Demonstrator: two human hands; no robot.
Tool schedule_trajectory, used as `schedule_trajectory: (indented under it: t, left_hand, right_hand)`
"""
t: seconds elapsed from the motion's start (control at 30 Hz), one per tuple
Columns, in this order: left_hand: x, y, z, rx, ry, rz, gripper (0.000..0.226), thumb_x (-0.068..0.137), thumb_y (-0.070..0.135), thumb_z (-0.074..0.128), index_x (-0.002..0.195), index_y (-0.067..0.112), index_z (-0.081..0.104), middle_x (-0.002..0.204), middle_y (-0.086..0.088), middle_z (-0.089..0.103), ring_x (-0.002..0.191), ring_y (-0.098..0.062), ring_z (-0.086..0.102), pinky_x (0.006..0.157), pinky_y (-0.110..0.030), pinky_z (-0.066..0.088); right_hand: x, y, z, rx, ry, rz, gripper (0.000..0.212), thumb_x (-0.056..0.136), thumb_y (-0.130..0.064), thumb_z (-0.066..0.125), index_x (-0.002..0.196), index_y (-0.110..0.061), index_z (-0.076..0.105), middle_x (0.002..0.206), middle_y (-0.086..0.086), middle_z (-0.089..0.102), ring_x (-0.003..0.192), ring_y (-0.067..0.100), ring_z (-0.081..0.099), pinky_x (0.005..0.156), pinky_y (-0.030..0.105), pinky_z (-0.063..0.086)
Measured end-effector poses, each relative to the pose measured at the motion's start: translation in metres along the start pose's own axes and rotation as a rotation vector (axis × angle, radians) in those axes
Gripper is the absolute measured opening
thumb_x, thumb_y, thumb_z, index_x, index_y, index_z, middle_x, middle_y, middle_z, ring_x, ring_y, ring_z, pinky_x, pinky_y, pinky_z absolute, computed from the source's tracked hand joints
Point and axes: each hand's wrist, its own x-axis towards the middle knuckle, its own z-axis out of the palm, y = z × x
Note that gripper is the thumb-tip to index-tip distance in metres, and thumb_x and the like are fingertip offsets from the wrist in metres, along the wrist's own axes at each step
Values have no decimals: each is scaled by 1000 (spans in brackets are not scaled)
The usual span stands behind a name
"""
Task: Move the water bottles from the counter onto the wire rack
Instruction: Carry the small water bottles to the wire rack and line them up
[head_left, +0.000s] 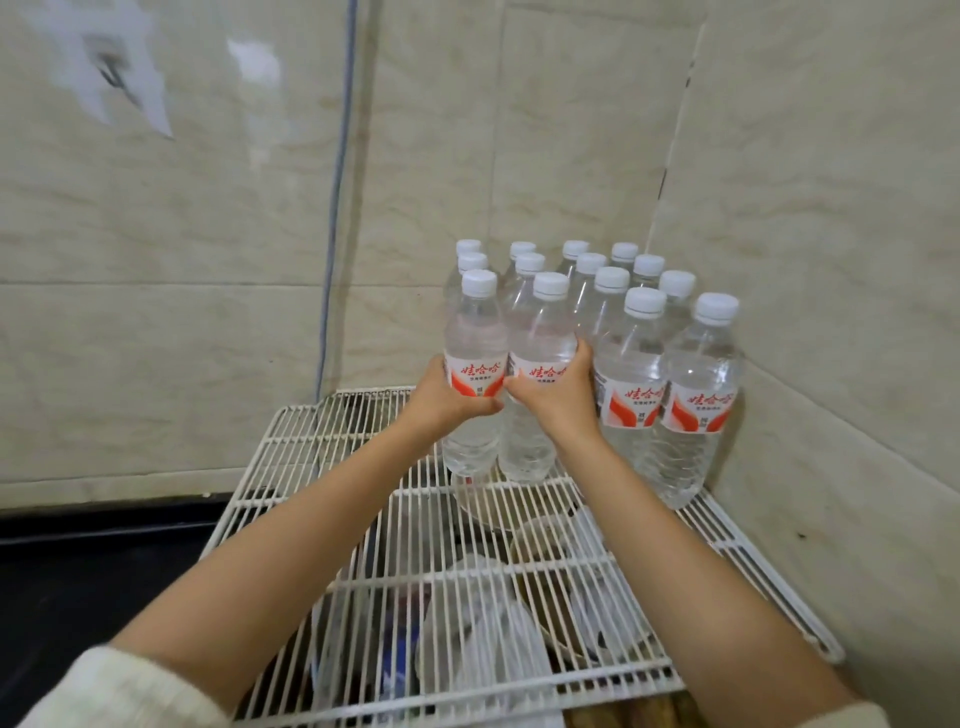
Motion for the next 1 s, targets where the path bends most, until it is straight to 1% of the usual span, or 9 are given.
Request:
schedule_trajectory:
  t: [0.1,0.2,0.33,0.43,0.53,0.63,0.77,0.9,1.0]
  left_hand:
    - [0,-12,-5,35,-17,-38,75,59,5,82,124,13,46,113,-4,64,108,-19,62,90,-34,53]
    - [-11,-22,-7,68,-28,-69,86,62,-2,78,134,15,33,125,-5,56,117,-21,54,97,-36,47]
    - [-24,-35,-2,82,-19,-57,79,72,-3,71,137,16,30,129,-8,51,118,-25,52,88,-29,47]
    - [-23,-39,-1,82,21,-17,78,73,-2,72,137,17,32,130,-5,51,118,-20,50,89,-27,44]
    - [-22,-41,-1,81,25,-5,75,73,0,72,135,19,34,126,-2,52,109,-13,49,87,-27,46]
    - [-21,-41,-1,81,22,8,73,73,0,73,133,21,36,113,5,51,104,-13,51,79,-24,47]
    - [-21,-39,-2,89,34,13,71,72,1,73,131,22,39,104,9,50,101,-14,53,77,-25,48]
    - [-20,-34,4,105,41,32,70,72,1,73,131,20,40,105,9,50,100,-11,51,77,-22,48]
    - [-20,-33,10,116,71,40,71,73,3,73,132,20,39,114,5,53,101,-11,50,84,-28,48]
  right_hand:
    - [-12,16,8,-88,-47,71,92,76,-9,71,144,-17,10,139,8,40,126,24,44,93,31,40]
    - [-28,30,16,-231,-65,165,89,84,-15,64,147,-18,1,144,15,32,127,31,42,95,38,43]
    - [-39,30,13,-434,-34,173,87,88,-30,57,147,-12,-4,150,16,21,135,33,29,102,44,37]
    - [-45,31,12,-553,-8,99,84,89,-35,56,147,-15,-2,143,16,28,119,31,47,84,40,47]
    - [-45,34,15,-512,13,103,83,89,-31,56,147,-18,-1,139,19,32,100,32,59,73,36,50]
    - [-43,37,20,-501,75,95,78,91,-28,54,147,-16,1,140,19,32,104,34,59,73,34,47]
    - [-41,40,23,-533,99,94,74,95,-20,47,147,-13,-5,144,20,27,105,33,58,72,33,46]
    - [-35,44,24,-599,95,84,73,95,-14,45,147,-10,-7,147,21,23,109,32,55,78,35,51]
    - [-34,46,24,-636,96,84,74,95,-15,45,147,-10,-7,148,20,23,107,32,56,70,32,49]
